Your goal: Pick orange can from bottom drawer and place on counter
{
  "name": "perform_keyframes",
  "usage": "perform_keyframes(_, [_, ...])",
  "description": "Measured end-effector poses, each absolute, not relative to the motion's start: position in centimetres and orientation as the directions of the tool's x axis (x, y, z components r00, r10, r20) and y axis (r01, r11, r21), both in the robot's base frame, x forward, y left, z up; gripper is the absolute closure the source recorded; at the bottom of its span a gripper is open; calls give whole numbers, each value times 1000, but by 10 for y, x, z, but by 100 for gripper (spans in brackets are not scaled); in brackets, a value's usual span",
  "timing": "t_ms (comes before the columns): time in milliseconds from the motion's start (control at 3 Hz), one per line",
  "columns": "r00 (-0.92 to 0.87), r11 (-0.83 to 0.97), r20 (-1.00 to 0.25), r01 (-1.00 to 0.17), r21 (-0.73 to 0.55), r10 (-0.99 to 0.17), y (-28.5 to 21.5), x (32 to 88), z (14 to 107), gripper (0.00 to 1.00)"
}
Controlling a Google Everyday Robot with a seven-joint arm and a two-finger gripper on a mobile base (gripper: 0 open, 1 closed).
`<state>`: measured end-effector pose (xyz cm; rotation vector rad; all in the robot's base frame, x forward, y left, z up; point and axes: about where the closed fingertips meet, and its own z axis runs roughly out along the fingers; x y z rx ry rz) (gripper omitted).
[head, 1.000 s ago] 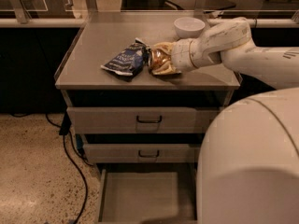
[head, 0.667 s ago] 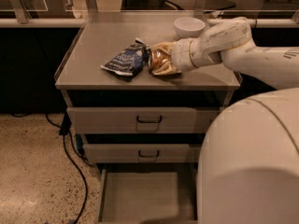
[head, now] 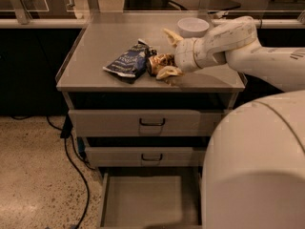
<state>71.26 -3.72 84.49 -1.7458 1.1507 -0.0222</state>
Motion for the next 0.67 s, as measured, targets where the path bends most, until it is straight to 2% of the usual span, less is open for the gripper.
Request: perform_keyframes(667, [546,-44,-464,-679,-733,-697,-37,713,852,0])
